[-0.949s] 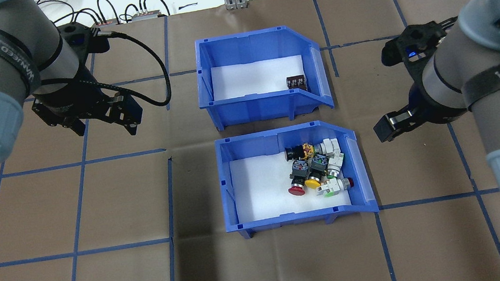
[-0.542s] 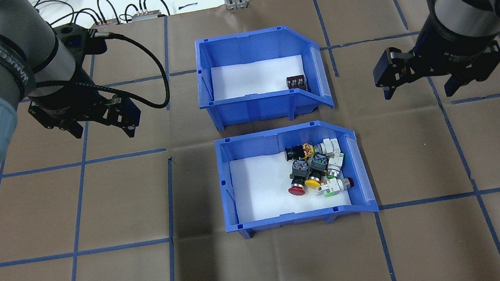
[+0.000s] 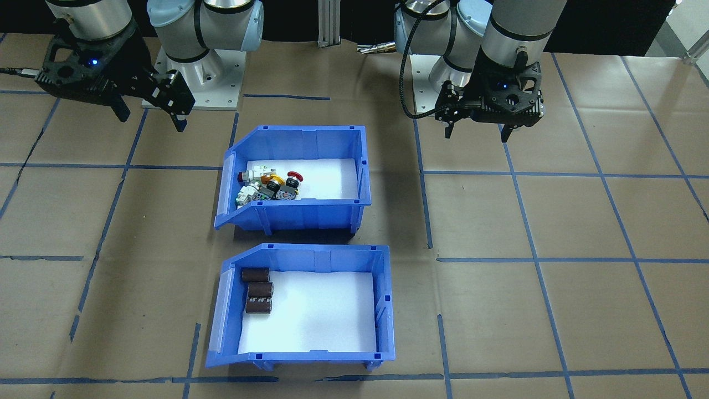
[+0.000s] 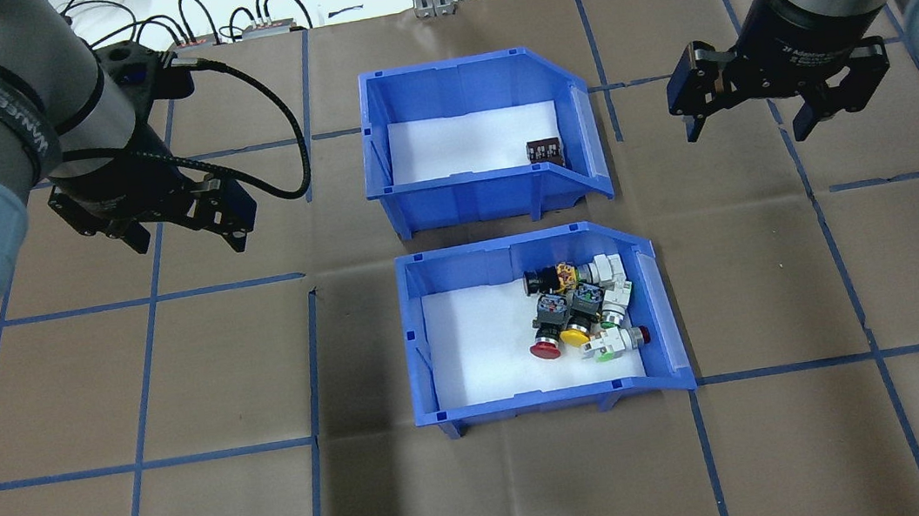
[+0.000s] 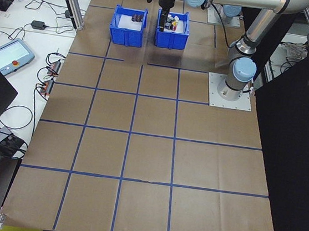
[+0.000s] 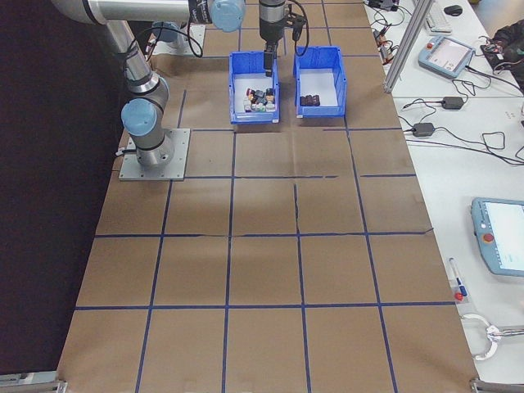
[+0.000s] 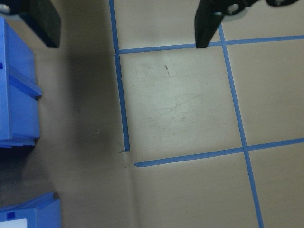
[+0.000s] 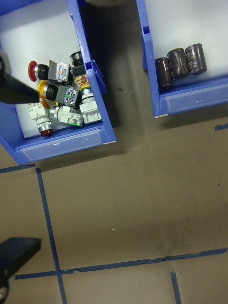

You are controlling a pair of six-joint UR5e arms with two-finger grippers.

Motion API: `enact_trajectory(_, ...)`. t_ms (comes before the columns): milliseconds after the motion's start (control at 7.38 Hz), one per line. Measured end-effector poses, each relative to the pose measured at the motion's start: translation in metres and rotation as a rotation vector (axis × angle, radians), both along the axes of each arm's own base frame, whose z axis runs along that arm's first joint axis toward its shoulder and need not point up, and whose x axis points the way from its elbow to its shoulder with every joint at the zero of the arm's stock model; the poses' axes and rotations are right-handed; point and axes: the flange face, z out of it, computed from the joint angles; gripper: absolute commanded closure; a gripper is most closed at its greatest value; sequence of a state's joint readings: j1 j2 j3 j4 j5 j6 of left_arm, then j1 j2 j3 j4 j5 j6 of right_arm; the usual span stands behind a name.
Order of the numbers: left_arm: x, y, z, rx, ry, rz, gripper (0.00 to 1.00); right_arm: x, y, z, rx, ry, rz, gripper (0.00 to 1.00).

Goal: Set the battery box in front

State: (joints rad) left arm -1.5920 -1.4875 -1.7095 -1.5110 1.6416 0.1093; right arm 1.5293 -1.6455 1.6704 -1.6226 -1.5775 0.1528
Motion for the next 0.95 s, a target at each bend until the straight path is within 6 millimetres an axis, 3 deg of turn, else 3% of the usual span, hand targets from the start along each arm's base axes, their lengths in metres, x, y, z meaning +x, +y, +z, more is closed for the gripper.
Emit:
enact_trajectory(542, 0.001, -0.001, 0.000, -0.002, -0.008, -0.009, 0.01, 0.024, -0.004, -0.008, -0.002, 0.005, 0.041, 0.00)
enact_trajectory(949, 0.001, -0.001, -0.001, -0.002, -0.008, -0.009, 0.01, 0.028, -0.001, -0.006, -0.007, 0.012, 0.063, 0.00)
